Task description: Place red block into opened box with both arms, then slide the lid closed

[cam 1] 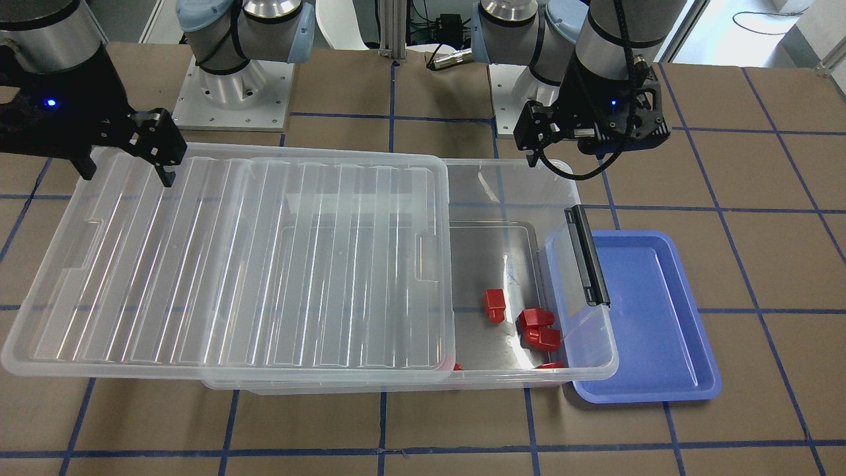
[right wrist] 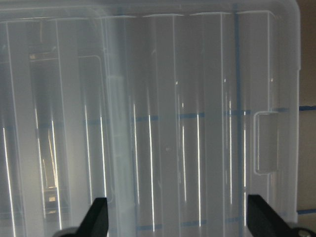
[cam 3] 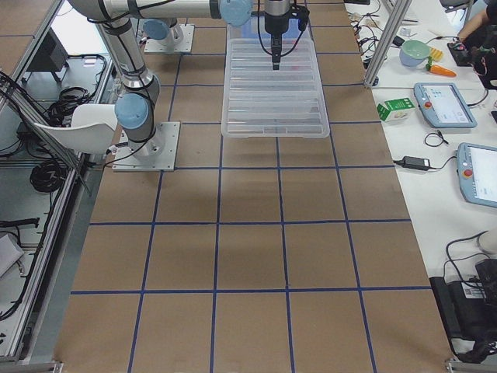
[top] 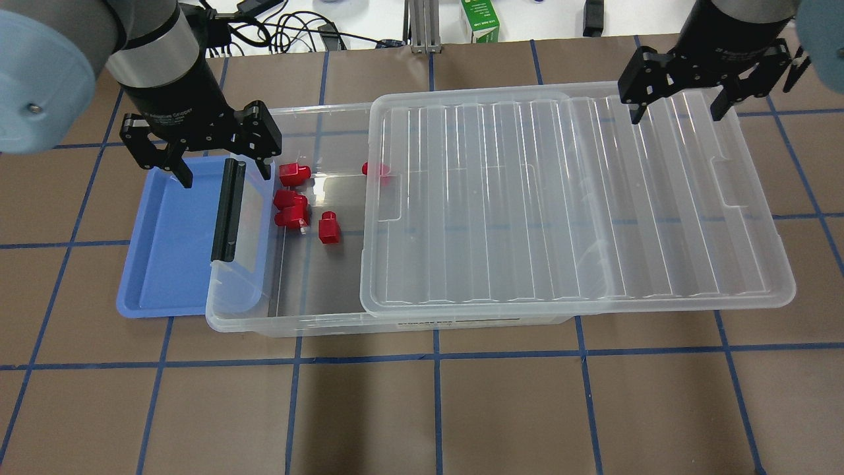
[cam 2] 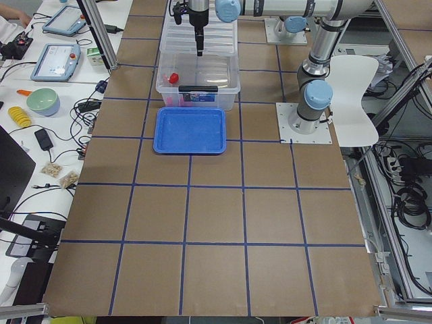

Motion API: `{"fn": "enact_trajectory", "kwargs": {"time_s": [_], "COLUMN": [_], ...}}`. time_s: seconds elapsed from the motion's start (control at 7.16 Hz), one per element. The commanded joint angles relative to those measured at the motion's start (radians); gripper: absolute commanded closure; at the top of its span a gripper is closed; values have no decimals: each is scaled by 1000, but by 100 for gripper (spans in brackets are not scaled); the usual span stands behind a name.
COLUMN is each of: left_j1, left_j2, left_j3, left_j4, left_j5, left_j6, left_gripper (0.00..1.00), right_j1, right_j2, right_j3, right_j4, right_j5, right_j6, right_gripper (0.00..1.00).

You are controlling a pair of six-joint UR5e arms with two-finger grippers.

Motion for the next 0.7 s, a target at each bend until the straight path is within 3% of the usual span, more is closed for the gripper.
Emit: {"fn": "enact_trajectory", "kwargs": {"time_s": [0.0, 0.28, 0.56], "left_j1": [12, 22, 39], "left_j2": [9, 37, 50], "left_j3": [-39, -73, -72], "left_j4": [-15, -5, 2], "left_j5": [10, 102, 94], "left_j6": [21, 160, 179], "left_gripper": [0, 0, 0], "right_j1": [-130, -274, -461], "right_j2": [-9, -6, -3], "right_j3": [9, 17, 24], "right_j4": [2, 1, 1], "right_j5": [-8, 3, 33], "right_j6": [-237, -459, -605], "right_gripper": [0, 0, 0]}}
